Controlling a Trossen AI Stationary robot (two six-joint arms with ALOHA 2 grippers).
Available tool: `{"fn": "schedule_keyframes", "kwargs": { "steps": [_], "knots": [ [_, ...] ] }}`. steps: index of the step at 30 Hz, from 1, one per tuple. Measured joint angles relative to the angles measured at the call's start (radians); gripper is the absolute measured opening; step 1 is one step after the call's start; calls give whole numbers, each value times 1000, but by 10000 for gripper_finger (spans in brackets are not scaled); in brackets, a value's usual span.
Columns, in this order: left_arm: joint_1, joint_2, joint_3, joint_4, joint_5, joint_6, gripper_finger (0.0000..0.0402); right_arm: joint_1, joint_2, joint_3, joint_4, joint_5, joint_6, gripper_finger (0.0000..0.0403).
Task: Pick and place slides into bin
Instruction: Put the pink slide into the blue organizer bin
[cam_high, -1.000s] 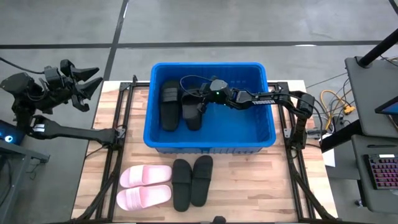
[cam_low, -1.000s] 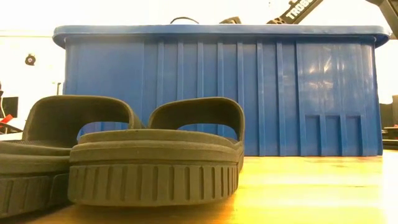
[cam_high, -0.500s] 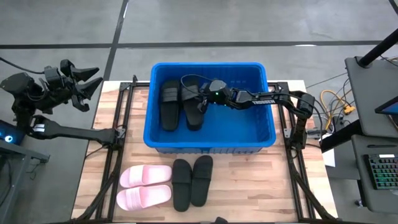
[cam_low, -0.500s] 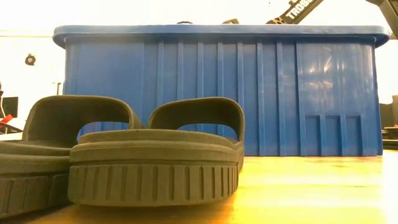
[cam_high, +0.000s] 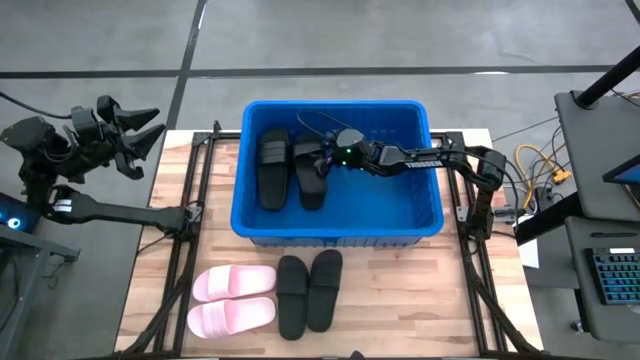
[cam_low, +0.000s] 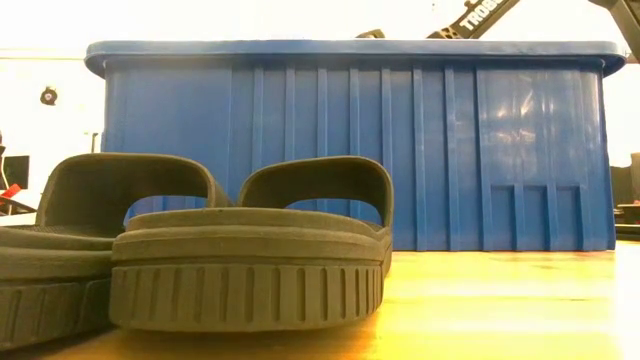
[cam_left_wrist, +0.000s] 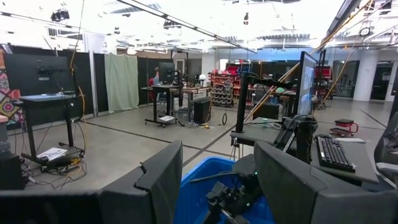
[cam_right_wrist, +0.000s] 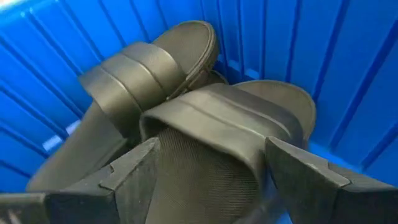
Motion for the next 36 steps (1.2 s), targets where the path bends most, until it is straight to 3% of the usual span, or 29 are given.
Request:
{"fn": "schedule_keyframes", "kwargs": {
  "steps": [9, 13, 17, 20, 23, 26, 32, 36],
  "knots": [
    [0, 0, 0, 0, 0, 0, 184, 0, 0, 70, 3, -24, 84, 278],
    [0, 0, 0, 0, 15, 0, 184, 2, -9, 170, 4, -98, 80, 274],
    [0, 0, 0, 0, 19, 0, 184, 12, -26, 300, -4, -240, 45, 261],
    [0, 0, -1, 0, 19, 0, 184, 47, -45, 411, -90, -336, 20, 249],
    [0, 0, -7, 0, 19, 0, 184, 115, -61, 547, -310, -345, -73, 240],
    [0, 0, -20, -1, 19, 0, 184, 212, -61, 693, -581, -219, -188, 234],
    [-1, 0, -56, 1, 19, -51, 184, 433, -61, 886, -935, 186, -349, 231],
    [-1, 9, -76, 0, 19, -55, 184, 541, -60, 931, -1078, 248, -336, 230]
  ]
}}
